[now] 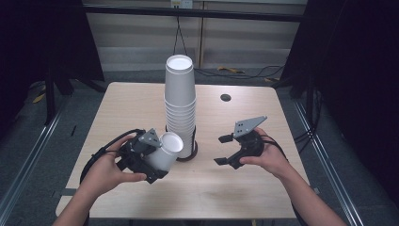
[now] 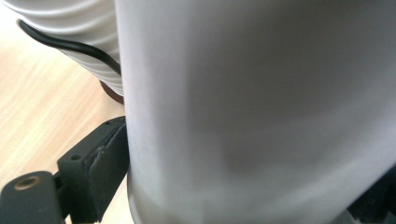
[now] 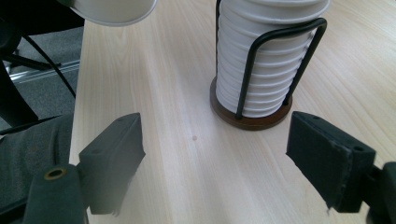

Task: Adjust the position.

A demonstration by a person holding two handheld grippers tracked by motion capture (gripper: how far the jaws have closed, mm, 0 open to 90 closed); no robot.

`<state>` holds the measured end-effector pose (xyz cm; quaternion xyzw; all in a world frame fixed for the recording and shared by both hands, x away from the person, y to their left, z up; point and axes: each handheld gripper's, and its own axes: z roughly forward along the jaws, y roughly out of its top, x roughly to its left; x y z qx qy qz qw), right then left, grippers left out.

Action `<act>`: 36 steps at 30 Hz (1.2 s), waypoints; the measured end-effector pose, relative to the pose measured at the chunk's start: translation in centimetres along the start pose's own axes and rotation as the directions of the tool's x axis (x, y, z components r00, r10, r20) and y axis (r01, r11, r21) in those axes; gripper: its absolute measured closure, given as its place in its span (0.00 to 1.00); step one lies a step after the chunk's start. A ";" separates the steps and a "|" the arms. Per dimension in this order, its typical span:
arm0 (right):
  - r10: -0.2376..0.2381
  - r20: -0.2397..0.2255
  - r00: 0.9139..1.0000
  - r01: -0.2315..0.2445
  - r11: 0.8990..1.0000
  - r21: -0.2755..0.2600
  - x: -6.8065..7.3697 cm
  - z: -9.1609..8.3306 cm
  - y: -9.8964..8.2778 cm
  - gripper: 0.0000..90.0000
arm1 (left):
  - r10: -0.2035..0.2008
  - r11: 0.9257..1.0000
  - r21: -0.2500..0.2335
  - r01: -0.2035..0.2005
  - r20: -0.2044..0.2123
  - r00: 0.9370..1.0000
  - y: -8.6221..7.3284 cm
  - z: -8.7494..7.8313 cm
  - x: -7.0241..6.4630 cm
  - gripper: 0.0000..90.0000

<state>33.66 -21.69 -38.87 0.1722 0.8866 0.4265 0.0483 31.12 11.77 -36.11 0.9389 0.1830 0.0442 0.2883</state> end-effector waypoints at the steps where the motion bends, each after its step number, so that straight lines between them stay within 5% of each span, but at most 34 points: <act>1: 0.000 0.000 1.000 0.000 1.000 0.000 0.0 0.0 0.0 0.20 | 0.000 1.000 0.000 0.000 0.000 1.000 0.0 0.0 0.0 0.11; 17: 0.000 -0.002 1.000 0.000 1.000 0.009 0.2 -0.2 -0.4 0.20 | 0.048 0.996 0.081 -0.049 0.012 0.999 1.1 1.7 -1.0 0.12; 27: 0.000 -0.054 0.999 0.002 1.000 0.031 0.4 0.0 0.0 0.21 | 0.076 0.988 0.132 -0.074 -0.007 0.997 1.9 2.4 -1.4 0.12; 36: -0.018 -0.082 0.996 0.021 0.999 0.040 0.8 0.2 0.4 0.21 | 0.098 0.983 0.157 -0.099 0.016 0.995 2.7 3.2 -2.0 0.12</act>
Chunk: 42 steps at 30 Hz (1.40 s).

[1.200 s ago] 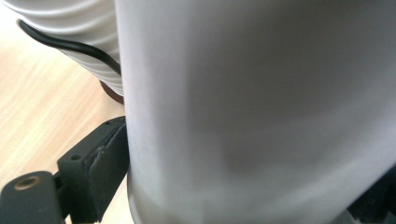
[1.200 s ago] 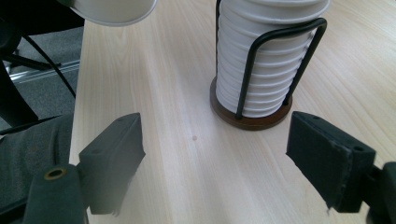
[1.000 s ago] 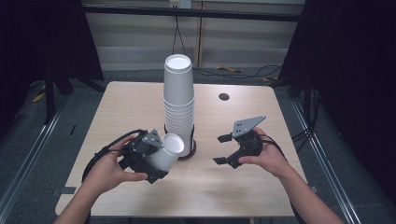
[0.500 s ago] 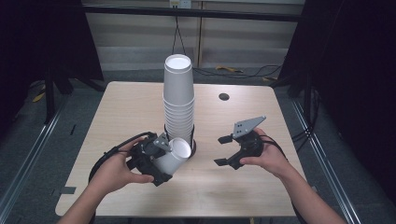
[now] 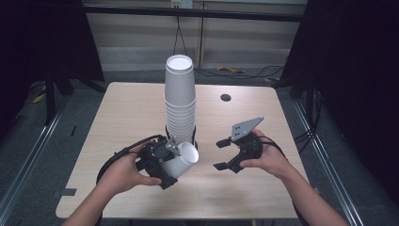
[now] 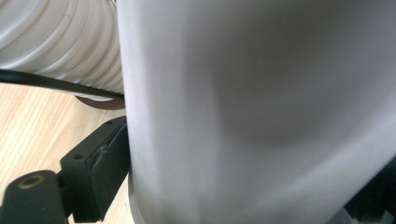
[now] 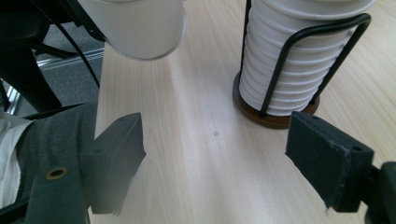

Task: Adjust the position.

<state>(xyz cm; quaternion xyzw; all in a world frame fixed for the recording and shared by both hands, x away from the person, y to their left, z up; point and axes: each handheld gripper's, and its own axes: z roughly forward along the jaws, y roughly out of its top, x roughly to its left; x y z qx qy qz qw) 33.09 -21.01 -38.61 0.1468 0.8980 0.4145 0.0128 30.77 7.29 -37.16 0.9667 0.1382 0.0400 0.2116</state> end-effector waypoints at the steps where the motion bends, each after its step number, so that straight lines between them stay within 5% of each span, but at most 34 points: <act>1: -0.003 0.000 1.000 0.003 1.000 0.000 0.0 0.0 0.0 0.21 | 0.000 1.000 -0.004 0.000 0.001 1.000 0.1 0.1 0.0 0.12; 25: -0.023 -0.051 0.998 0.022 1.000 -0.016 0.7 0.5 0.5 0.22 | 0.048 0.998 0.040 -0.049 0.021 0.999 2.6 2.2 -0.4 0.12; 42: -0.053 -0.102 0.993 0.051 0.998 -0.021 1.6 1.6 2.0 0.22 | 0.041 0.998 0.035 -0.042 0.040 0.998 3.6 3.2 -0.6 0.12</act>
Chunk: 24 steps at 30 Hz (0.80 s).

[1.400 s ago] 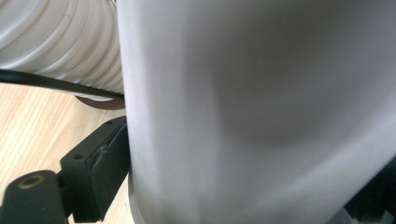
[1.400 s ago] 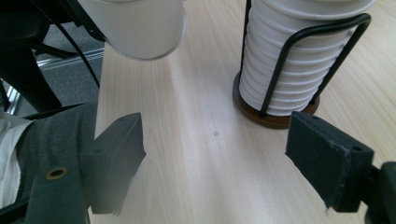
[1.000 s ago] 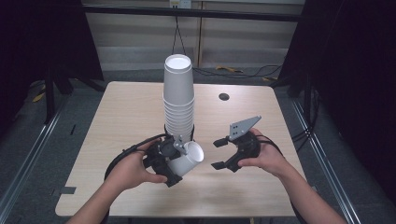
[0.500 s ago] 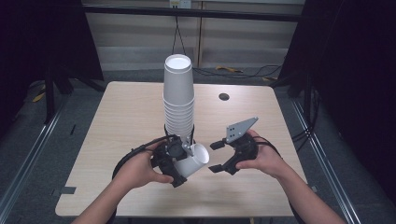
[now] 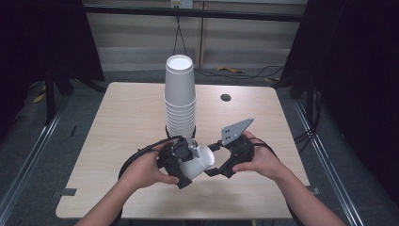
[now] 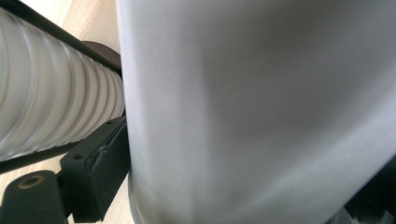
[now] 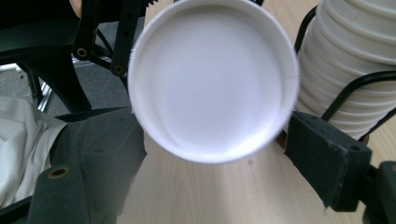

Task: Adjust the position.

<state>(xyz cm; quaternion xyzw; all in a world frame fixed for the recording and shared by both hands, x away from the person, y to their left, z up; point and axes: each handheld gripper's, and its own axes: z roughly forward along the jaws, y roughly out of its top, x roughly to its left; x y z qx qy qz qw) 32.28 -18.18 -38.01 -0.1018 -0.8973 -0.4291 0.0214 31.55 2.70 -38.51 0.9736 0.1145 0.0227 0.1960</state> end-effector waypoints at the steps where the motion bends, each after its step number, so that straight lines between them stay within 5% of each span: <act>1: 0.000 0.000 1.000 0.000 1.000 0.000 0.0 0.0 0.0 0.22 | 0.000 1.000 0.000 0.000 0.000 1.000 0.0 0.0 0.0 0.12; 24: -0.006 -0.025 1.000 0.007 1.000 0.010 0.2 0.5 0.8 0.22 | 0.007 1.000 0.006 -0.007 0.019 1.000 0.9 0.7 -0.3 0.12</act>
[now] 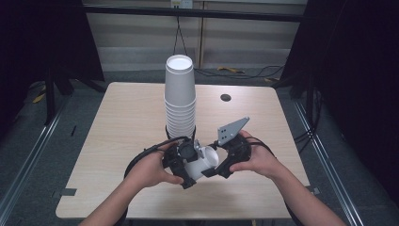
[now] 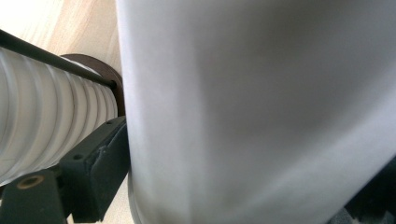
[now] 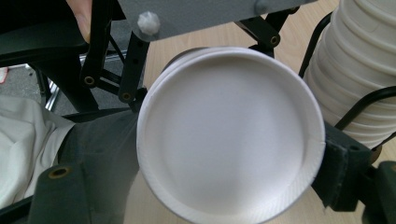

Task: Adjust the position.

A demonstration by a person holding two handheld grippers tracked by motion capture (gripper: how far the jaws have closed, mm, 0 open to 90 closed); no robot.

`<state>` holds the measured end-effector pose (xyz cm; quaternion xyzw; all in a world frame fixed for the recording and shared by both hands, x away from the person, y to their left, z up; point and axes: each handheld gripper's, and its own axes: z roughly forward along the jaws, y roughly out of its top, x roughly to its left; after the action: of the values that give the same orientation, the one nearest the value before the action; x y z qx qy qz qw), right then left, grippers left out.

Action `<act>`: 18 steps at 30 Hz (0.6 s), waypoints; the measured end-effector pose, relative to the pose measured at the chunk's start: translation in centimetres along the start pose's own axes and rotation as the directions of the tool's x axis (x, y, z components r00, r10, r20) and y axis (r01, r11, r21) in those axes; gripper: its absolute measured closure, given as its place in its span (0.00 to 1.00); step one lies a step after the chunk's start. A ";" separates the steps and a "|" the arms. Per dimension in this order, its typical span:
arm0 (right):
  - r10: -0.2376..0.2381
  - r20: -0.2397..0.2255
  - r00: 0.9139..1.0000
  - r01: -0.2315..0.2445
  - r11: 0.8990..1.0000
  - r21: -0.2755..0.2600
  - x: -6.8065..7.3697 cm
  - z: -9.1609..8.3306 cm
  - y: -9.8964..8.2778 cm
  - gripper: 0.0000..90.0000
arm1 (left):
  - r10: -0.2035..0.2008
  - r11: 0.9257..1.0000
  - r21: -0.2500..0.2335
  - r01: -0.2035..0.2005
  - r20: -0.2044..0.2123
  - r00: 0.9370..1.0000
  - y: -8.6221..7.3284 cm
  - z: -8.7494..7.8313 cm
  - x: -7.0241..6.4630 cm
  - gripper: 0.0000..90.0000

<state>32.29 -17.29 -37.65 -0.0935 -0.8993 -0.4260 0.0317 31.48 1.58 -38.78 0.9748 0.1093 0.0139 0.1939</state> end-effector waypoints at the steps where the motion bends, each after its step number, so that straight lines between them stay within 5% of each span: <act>1: 0.000 0.000 1.000 0.000 1.000 -0.001 0.0 0.0 0.0 0.22 | 0.001 1.000 0.001 -0.001 0.003 1.000 0.0 0.0 0.0 0.12; 18: 0.006 -0.025 1.000 -0.006 1.000 0.009 0.1 0.9 0.2 0.22 | 0.030 1.000 -0.006 -0.030 0.013 0.999 0.3 0.3 -0.4 0.12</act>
<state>32.25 -16.45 -38.00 -0.0907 -0.9004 -0.4233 0.0445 31.19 1.08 -38.95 0.9759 0.0935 0.0107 0.1971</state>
